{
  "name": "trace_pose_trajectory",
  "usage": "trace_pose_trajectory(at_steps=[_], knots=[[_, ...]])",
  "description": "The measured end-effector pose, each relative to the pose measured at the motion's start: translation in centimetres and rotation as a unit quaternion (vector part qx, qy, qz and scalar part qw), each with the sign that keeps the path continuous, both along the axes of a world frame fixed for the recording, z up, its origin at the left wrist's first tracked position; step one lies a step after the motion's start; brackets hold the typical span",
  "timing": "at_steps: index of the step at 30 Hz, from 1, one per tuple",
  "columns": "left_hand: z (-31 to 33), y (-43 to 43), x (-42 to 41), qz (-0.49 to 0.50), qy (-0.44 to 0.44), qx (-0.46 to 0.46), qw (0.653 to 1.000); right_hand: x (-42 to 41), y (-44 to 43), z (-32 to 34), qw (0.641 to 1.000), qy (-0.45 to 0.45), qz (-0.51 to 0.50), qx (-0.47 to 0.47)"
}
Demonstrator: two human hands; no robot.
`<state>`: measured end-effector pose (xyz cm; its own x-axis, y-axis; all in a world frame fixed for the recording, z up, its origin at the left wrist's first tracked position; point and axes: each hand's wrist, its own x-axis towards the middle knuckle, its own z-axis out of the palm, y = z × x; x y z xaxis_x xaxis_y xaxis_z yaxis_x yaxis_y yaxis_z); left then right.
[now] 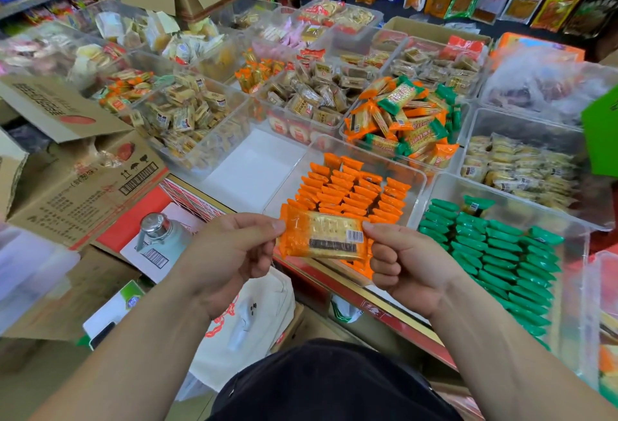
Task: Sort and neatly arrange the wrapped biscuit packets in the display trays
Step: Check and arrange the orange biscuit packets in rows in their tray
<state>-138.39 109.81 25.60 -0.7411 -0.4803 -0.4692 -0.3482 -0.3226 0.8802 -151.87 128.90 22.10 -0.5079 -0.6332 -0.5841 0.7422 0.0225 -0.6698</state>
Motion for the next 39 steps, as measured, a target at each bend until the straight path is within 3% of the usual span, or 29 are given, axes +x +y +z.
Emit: trace_pose_trajectory(at_steps=[4,10,14,18,21,24,27,34,39], knots=[[-0.7,-0.4,-0.8,0.011,-0.002,-0.084,0.996,-0.8,-0.7,0.3,0.998,0.054,-0.015,0.024],[-2.1,-1.1,-3.6,0.029,0.015,-0.084,0.996,-3.0,-2.1,-0.3,0.993,0.104,-0.042,0.048],[-5.0,-2.5,-6.7,0.033,0.034,-0.143,0.989,-5.4,-4.0,-2.2,0.985,0.141,-0.074,0.065],[-8.2,-4.4,-10.2,0.042,0.019,-0.156,0.987,-9.0,-6.3,-4.3,0.966,0.225,-0.091,0.091],[-11.6,-6.3,-12.2,0.048,-0.020,-0.212,0.976,-12.8,-8.2,-5.6,0.930,0.332,-0.075,0.142],[-15.3,-8.3,-12.9,-0.019,-0.131,-0.368,0.920,-16.9,-10.5,-7.0,0.851,0.476,-0.050,0.218],[-17.8,-9.3,-12.6,-0.054,-0.159,-0.379,0.910,-20.0,-13.0,-8.5,0.776,0.570,-0.017,0.269],[-21.6,-9.4,-11.1,-0.158,-0.164,-0.450,0.863,-22.9,-17.1,-14.4,0.706,0.619,0.097,0.330],[-22.4,-9.7,-10.6,-0.166,-0.146,-0.469,0.855,-23.0,-19.0,-16.1,0.673,0.626,0.154,0.363]])
